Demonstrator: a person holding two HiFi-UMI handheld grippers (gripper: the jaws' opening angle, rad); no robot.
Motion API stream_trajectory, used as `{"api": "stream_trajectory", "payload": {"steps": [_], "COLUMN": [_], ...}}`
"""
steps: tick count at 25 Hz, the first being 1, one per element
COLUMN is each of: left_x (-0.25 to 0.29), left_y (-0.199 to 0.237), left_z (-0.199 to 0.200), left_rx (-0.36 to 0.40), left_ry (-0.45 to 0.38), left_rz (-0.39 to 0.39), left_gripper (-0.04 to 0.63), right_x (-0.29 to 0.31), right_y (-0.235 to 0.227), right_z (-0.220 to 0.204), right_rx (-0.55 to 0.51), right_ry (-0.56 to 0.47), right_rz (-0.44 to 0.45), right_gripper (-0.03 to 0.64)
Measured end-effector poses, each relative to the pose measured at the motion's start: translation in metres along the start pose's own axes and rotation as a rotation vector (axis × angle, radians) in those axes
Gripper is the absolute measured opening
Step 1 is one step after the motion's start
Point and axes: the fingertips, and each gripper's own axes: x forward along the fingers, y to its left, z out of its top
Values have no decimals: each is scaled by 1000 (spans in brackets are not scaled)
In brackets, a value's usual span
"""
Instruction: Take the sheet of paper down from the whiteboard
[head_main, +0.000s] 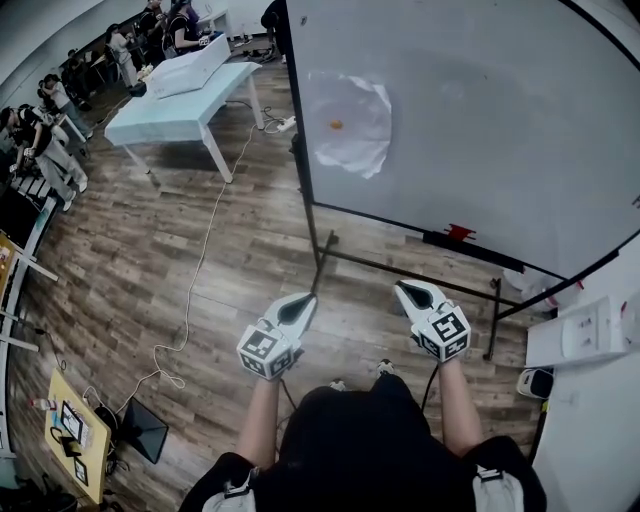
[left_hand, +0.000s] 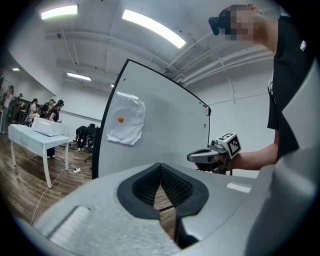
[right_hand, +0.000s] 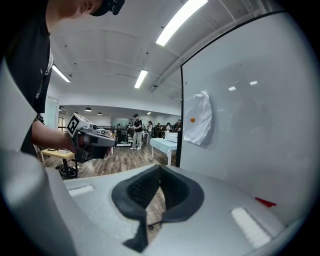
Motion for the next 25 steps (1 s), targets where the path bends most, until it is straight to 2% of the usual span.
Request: {"api": "stream_trajectory", "payload": {"steps": [6,15,22,25], "left_x": [23,76,93,99], "left_y": [1,-7,-16,-15], "left_z": [4,30,51,52], "left_rx": [-2,29,65,89], "left_ry": [9,-29,-72,-66], "left_rz": [61,160,244,262], "left_gripper": [11,11,11,11], "right_x": [10,13,11,17], "right_y": [-35,-91,-112,-119], "right_z": [3,21,25,18], "right_rx": [-3,-33,-53,-41], "right_ry": [-14,-49,-50,-46], "right_rz": [50,147,238,251], "right_gripper": [3,3,3,3]}}
